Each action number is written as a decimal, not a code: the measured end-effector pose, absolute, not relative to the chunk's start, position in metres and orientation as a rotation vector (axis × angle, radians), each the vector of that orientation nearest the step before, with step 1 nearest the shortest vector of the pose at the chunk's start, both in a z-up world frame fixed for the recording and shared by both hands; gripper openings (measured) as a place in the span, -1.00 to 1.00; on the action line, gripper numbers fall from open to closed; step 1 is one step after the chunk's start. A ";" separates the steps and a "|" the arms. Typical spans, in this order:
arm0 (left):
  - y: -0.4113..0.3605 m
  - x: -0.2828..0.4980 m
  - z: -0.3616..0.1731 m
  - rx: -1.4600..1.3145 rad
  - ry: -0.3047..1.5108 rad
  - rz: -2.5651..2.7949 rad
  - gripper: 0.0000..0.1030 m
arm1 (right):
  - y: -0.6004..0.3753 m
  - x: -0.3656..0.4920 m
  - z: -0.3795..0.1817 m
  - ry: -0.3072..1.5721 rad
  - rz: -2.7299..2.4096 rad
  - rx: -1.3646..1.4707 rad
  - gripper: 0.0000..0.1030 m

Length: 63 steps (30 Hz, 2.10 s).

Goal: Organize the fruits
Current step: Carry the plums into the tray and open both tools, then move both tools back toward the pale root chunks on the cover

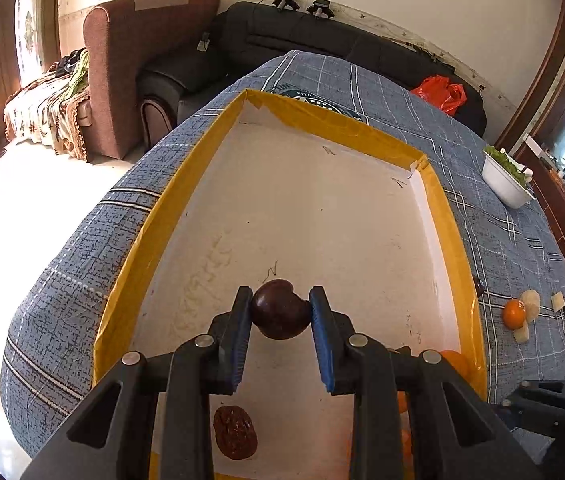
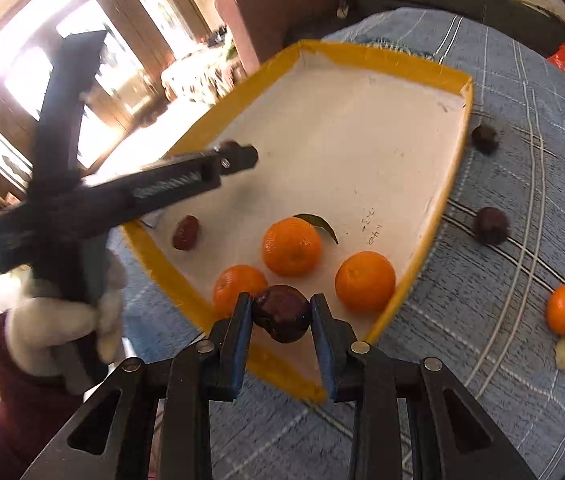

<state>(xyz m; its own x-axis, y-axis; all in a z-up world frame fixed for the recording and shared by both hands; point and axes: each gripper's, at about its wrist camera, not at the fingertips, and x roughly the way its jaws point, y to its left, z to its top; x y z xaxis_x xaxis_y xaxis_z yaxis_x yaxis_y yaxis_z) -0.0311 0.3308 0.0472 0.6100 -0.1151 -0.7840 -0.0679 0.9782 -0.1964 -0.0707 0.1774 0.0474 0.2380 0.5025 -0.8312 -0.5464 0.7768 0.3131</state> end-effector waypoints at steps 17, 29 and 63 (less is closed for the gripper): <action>0.363 -0.058 0.082 -0.416 0.806 -0.022 0.32 | 0.145 -0.040 0.095 0.956 0.631 0.104 0.17; 0.311 -0.084 0.102 -0.437 0.778 -0.150 0.49 | 0.015 -0.057 0.104 0.869 0.446 0.296 0.26; 0.101 -0.052 0.053 0.002 0.937 -0.402 0.50 | -0.071 -0.020 0.023 0.911 0.295 0.287 0.33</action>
